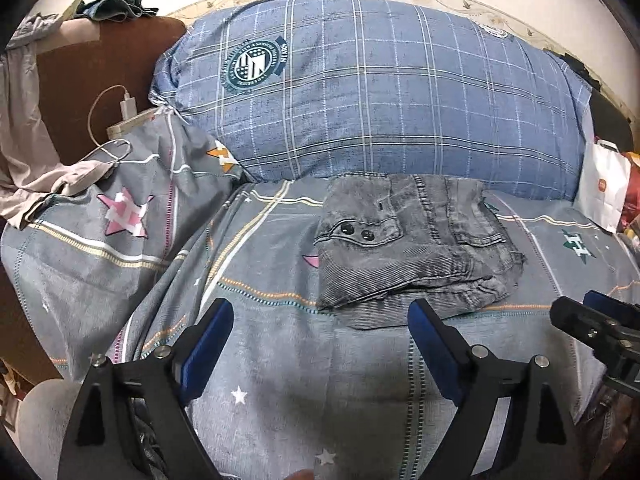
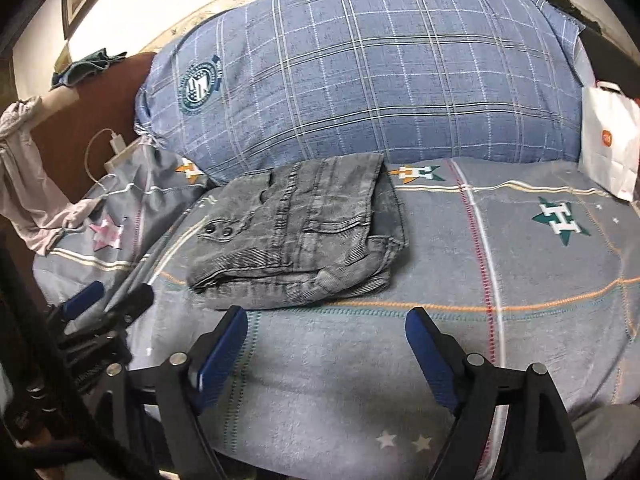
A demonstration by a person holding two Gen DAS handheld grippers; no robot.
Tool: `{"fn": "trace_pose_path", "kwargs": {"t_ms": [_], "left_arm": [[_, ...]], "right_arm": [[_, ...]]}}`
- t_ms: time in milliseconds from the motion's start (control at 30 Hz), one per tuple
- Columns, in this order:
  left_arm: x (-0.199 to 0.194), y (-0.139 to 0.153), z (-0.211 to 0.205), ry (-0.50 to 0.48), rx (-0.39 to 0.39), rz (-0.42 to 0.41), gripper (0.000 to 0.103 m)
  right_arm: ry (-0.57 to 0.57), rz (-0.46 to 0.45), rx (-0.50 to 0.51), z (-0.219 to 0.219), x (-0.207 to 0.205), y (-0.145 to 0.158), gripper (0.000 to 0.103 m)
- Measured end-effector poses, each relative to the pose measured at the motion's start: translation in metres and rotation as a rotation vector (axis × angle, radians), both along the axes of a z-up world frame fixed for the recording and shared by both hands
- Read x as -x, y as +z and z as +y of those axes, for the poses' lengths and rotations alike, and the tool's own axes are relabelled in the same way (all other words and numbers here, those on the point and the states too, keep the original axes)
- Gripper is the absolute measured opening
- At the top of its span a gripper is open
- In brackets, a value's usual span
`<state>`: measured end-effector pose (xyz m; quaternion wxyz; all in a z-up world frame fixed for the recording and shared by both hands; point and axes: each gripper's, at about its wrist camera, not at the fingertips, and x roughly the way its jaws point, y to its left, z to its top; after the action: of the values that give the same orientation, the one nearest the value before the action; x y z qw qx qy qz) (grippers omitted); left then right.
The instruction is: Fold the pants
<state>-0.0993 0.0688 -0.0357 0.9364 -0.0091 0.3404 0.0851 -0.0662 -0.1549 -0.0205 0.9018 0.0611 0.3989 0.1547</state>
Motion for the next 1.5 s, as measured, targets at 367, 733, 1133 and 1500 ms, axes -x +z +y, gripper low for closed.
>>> {"fn": "trace_pose_path", "kwargs": {"t_ms": [367,733,1133,1500], "left_arm": [[0.000,-0.006,0.000,0.015,0.001,0.006,0.089],[-0.002,-0.007,0.001,0.011,-0.004,0.002,0.089],[-0.001,-0.008,0.002,0.012,-0.007,0.002,0.089],[0.000,-0.005,0.004,0.016,0.000,-0.005,0.089]], "right_arm": [[0.010,0.014,-0.012,0.004,-0.001,-0.007,0.084],[0.037,-0.017,0.026,0.014,0.001,-0.005,0.084],[0.018,-0.025,0.019,0.012,0.001,-0.001,0.084],[0.018,-0.047,0.026,0.014,0.006,0.006,0.084]]}}
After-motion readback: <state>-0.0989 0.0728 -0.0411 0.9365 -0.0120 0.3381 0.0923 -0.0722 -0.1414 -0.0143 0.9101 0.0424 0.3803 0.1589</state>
